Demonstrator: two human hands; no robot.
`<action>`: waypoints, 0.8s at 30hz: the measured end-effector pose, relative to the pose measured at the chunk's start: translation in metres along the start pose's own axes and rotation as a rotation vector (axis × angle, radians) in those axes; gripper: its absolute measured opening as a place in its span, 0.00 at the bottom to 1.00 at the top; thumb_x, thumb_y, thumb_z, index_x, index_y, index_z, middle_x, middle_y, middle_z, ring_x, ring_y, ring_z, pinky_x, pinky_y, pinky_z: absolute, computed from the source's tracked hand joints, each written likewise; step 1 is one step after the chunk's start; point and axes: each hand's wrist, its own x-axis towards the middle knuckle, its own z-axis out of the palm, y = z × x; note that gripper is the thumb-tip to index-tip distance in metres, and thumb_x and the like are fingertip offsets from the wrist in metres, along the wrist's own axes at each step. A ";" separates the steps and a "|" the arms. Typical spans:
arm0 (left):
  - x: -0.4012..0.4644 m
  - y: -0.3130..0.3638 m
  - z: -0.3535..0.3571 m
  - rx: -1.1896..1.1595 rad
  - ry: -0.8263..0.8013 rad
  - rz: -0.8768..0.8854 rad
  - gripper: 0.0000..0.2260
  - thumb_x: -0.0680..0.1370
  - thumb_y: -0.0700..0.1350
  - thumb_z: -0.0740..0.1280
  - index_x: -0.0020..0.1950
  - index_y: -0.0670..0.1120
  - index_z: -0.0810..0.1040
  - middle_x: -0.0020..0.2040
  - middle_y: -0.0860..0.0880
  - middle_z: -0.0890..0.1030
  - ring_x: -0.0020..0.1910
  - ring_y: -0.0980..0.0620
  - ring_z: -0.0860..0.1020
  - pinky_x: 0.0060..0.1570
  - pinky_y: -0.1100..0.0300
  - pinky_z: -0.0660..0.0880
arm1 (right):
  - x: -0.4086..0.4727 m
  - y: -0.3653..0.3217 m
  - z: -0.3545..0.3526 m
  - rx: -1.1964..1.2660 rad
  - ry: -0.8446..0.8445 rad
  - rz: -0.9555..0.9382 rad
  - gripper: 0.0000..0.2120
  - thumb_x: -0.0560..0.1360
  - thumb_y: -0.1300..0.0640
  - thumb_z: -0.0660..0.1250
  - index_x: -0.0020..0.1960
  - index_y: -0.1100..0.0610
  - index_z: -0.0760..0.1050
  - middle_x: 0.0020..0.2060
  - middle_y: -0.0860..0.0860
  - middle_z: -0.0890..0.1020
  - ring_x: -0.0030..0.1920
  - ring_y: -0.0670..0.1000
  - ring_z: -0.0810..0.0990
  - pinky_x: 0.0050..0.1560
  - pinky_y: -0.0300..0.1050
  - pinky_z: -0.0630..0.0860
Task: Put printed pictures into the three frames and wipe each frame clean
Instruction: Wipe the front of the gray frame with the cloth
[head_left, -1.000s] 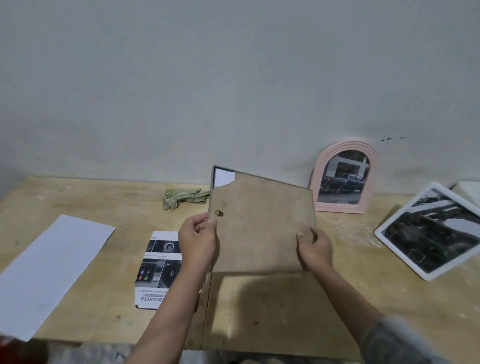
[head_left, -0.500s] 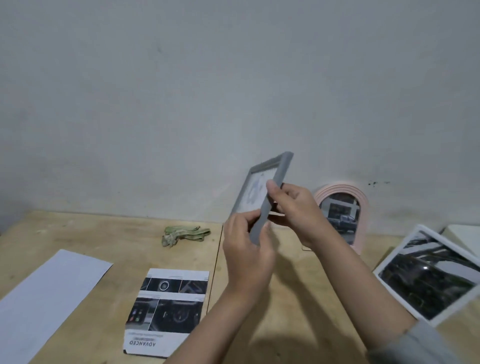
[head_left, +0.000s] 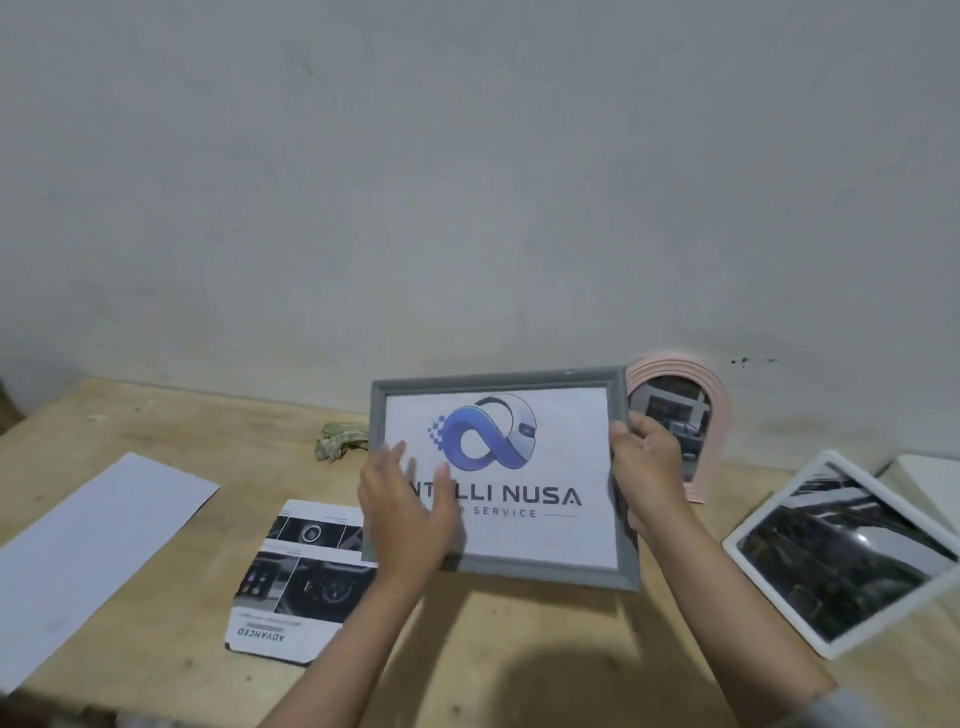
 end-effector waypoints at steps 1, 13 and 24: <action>0.010 -0.010 -0.010 0.051 0.048 -0.138 0.31 0.73 0.60 0.59 0.64 0.36 0.69 0.62 0.37 0.71 0.63 0.36 0.68 0.63 0.41 0.66 | 0.003 0.006 -0.003 -0.006 -0.013 -0.002 0.08 0.79 0.62 0.59 0.51 0.64 0.76 0.39 0.54 0.82 0.38 0.52 0.80 0.36 0.40 0.73; -0.012 -0.040 -0.075 -0.314 -0.139 -0.803 0.18 0.82 0.57 0.54 0.46 0.47 0.78 0.44 0.45 0.82 0.40 0.47 0.80 0.39 0.56 0.75 | 0.009 0.063 0.005 0.011 -0.185 0.104 0.13 0.79 0.64 0.58 0.39 0.56 0.74 0.33 0.51 0.79 0.31 0.48 0.75 0.26 0.32 0.70; 0.010 -0.108 -0.136 -0.251 0.024 -0.871 0.22 0.82 0.56 0.55 0.48 0.42 0.80 0.46 0.41 0.83 0.43 0.41 0.81 0.46 0.51 0.76 | 0.010 0.101 0.115 -0.214 -0.380 0.231 0.10 0.80 0.56 0.58 0.50 0.58 0.76 0.43 0.55 0.82 0.40 0.53 0.80 0.35 0.42 0.72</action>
